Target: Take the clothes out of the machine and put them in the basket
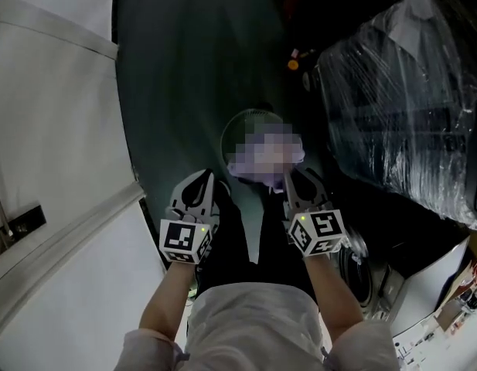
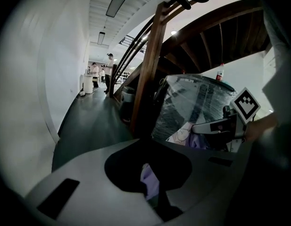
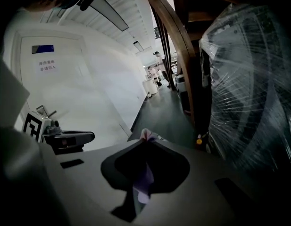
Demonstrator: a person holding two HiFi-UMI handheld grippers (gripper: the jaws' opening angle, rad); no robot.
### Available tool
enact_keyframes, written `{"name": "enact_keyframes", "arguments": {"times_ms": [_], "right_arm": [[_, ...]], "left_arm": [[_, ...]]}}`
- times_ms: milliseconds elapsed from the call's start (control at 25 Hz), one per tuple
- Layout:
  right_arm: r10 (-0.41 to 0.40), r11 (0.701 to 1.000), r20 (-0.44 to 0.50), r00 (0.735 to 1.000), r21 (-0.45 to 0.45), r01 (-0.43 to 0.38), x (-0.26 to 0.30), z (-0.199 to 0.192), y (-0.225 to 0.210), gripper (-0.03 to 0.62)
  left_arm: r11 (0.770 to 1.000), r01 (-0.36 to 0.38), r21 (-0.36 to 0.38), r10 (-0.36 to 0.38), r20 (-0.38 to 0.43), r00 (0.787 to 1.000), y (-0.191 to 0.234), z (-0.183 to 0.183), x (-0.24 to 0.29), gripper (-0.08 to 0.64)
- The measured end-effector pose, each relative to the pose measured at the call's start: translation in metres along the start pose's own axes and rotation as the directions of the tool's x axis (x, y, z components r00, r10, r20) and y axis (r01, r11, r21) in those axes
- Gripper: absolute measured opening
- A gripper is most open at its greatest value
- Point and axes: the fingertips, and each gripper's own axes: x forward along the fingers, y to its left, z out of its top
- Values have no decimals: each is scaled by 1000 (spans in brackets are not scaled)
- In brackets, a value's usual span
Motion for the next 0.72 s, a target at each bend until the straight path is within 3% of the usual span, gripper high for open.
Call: {"name": "enact_keyframes", "arguments": {"times_ms": [720], "right_arm": [[-23, 999, -203, 979, 25, 28, 78, -142, -53, 23]], "left_arm": [[997, 23, -75, -38, -196, 980, 9, -146, 64, 20]]}}
